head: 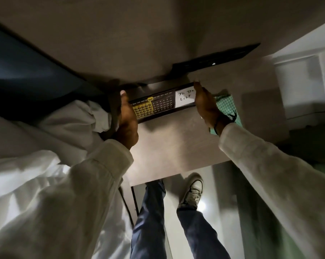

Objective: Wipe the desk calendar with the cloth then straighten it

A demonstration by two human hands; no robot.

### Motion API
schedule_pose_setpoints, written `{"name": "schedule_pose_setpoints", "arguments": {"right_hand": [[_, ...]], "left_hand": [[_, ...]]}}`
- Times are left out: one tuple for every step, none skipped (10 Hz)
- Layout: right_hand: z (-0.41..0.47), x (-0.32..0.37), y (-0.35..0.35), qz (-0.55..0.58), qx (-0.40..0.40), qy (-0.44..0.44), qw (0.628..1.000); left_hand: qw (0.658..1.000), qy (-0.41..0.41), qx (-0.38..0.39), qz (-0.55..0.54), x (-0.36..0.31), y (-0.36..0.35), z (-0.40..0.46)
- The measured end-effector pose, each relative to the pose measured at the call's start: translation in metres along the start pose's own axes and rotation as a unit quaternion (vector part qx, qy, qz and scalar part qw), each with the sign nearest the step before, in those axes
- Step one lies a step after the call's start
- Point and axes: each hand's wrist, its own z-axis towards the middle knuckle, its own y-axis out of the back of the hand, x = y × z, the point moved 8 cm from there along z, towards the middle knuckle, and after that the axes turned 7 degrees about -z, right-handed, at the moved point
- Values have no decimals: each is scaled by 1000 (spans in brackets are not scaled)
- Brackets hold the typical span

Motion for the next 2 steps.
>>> {"name": "schedule_pose_setpoints", "arguments": {"right_hand": [[-10, -2, 11, -6, -14, -9, 1000], [-31, 1, 36, -10, -52, 2, 999]], "left_hand": [[998, -29, -16, 51, -1, 8, -6], [966, -140, 11, 216, -9, 16, -34]]}}
